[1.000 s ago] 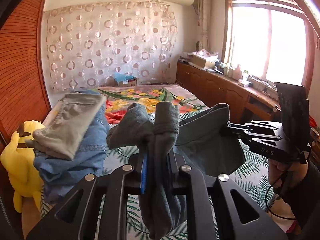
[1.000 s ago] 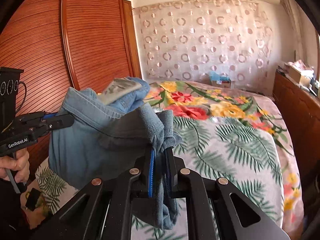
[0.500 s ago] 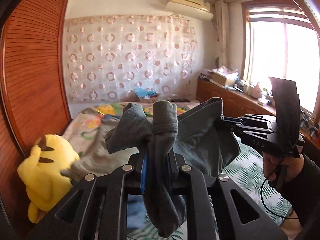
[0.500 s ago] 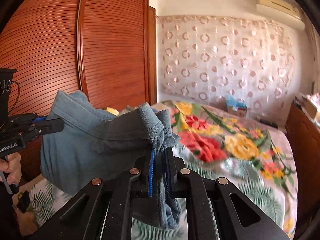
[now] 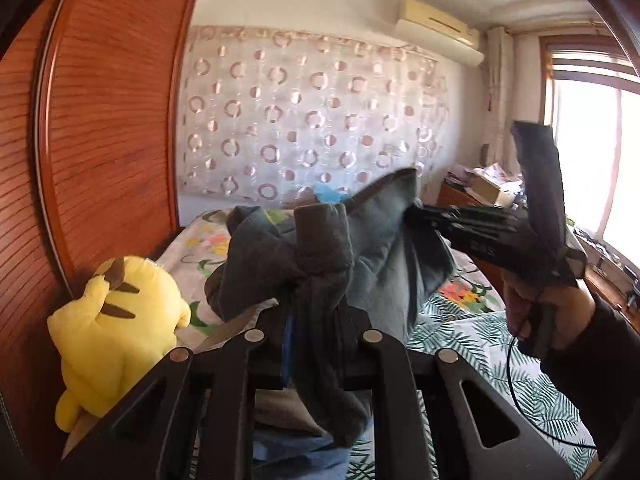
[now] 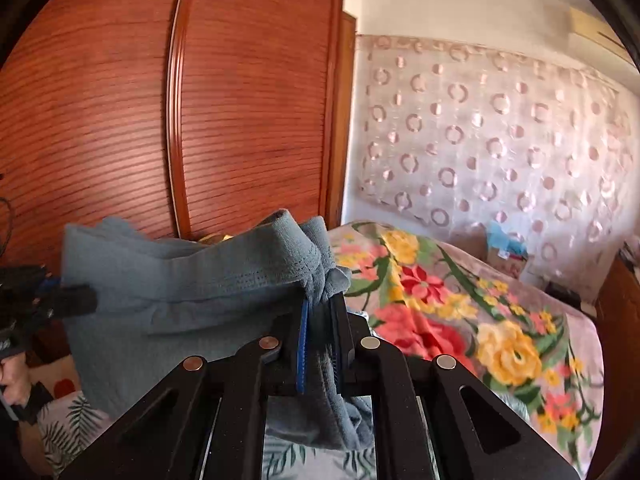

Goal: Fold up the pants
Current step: 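Lift the folded shorts with both grippers and carry them toward the jeans stack, then lower the shorts onto the jeans stack and open both grippers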

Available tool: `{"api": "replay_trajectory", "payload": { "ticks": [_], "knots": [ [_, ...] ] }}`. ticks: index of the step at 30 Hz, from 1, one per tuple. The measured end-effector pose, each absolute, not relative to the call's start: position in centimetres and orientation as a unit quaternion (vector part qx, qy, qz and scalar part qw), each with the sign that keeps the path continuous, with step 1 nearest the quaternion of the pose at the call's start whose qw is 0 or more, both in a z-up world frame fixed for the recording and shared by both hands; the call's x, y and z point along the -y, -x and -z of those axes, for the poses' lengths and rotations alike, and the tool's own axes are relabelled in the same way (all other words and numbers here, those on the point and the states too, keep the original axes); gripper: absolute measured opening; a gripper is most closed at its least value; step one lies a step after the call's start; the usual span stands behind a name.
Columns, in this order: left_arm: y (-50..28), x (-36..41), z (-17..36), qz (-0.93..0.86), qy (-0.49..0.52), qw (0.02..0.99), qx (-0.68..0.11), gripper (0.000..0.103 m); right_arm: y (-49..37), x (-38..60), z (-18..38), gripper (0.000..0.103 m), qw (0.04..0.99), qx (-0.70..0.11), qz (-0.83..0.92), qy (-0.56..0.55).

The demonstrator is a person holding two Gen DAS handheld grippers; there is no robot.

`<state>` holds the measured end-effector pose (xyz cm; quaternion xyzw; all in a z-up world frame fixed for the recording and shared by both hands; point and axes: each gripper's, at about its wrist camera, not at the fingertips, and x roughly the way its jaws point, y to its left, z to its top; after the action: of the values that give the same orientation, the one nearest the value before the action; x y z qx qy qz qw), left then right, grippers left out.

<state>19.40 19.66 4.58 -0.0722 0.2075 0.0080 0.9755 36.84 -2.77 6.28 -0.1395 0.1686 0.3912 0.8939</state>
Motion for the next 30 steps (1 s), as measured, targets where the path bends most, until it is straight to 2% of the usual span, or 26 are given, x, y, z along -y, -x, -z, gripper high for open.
{"api": "replay_trajectory", "payload": {
  "ticks": [14,16,18,19,23,30],
  "knots": [
    [-20.9,-23.5,1.1,-0.059,0.113,0.956,-0.263,0.019,-45.2,-4.2,-3.0,0.010,0.863,-0.230,-0.421,0.158],
    [-20.7,-23.4,1.3,-0.058,0.109,0.955,-0.268,0.020,-45.3,-4.1,-3.1,0.021,0.865,-0.251,-0.410,0.142],
    [-20.6,-23.3,1.2,-0.059,0.109,0.954,-0.273,0.026,-45.5,-3.3,-3.7,0.036,0.873,-0.254,-0.401,0.116],
    [-20.5,-23.4,1.0,-0.059,0.107,0.954,-0.274,0.027,-45.3,-3.5,-4.0,0.038,0.876,-0.248,-0.398,0.111],
    [-19.8,-23.3,0.3,-0.053,0.100,0.956,-0.270,0.048,-45.1,-1.8,-4.9,0.038,0.880,-0.240,-0.401,0.086],
    [-20.5,-22.0,0.4,-0.046,0.068,0.953,-0.292,0.049,-45.0,-0.7,-2.7,0.038,0.868,-0.258,-0.412,0.101]
  ]
}}
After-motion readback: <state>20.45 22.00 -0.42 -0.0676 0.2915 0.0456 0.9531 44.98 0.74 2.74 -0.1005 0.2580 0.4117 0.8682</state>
